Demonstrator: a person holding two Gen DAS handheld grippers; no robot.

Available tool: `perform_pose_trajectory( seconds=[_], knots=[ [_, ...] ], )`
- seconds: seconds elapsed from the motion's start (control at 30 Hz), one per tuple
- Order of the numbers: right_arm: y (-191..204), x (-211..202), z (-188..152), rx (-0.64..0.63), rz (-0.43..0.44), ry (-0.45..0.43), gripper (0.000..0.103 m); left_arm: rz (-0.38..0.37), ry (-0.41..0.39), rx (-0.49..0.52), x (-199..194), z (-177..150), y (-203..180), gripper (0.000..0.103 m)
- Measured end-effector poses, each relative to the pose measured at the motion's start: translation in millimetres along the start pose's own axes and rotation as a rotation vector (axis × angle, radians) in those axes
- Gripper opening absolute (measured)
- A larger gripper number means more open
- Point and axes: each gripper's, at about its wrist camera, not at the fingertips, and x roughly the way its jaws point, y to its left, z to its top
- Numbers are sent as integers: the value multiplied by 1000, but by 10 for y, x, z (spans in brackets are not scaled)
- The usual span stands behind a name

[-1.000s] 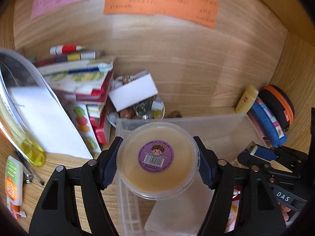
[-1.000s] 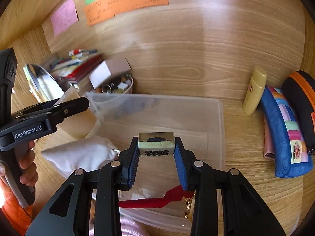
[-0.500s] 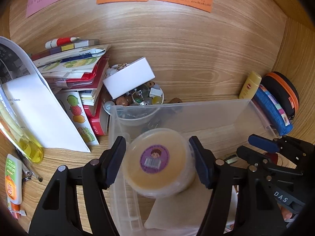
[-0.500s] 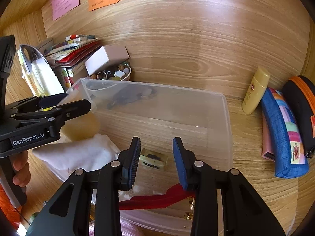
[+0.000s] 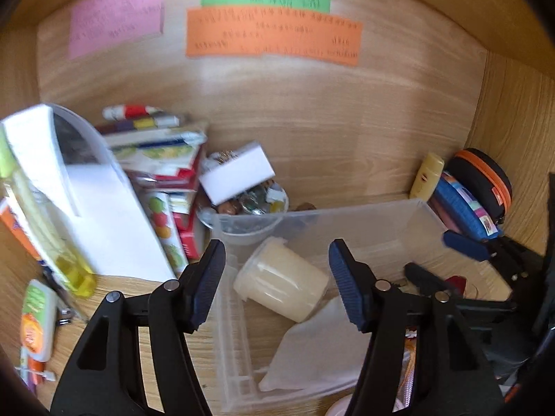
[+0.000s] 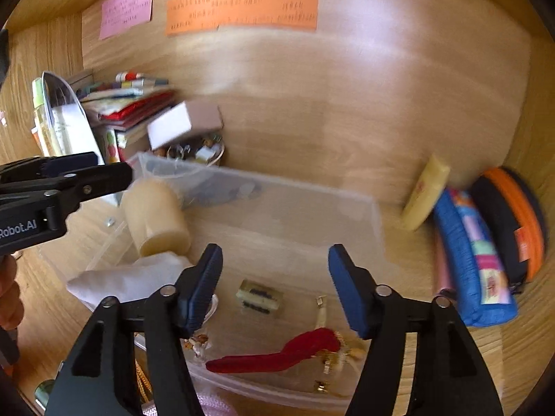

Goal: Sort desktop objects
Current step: 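Lower the cream tub and cream box into the clear bin and release both, then grasp the small green bottle with the left gripper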

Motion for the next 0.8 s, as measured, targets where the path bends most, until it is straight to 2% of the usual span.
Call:
perform_pose_trajectory(
  seconds=[0.03, 0.1, 0.23, 0.27, 0.37, 0.47, 0.6, 0.8],
  knots=[
    [-14, -73, 15, 10, 14, -14, 62, 4, -13, 0, -68, -11, 9, 62],
    [-39, -191, 39, 27, 26, -35, 72, 13, -24, 5, -153, -31, 31, 62],
    [-50, -497, 41, 24, 17, -100, 80, 21, -54, 4, -384, -107, 94, 62],
    [-34, -572, 30, 11, 10, -111, 83, 15, -62, 2, -435, -125, 113, 64],
    [-4, -772, -45, 1, 5, -136, 86, -13, -111, -21, -606, -234, 182, 84],
    [-8, -925, -152, 21, -19, -131, 87, -35, -143, -32, -791, -343, 221, 86],
    [-27, -1083, -295, 32, -18, -114, 88, -29, -112, -21, -946, -446, 226, 87],
    [-51, -1167, -528, 62, 10, -45, 89, -19, -37, 8, -1105, -700, 191, 87]
  ],
)
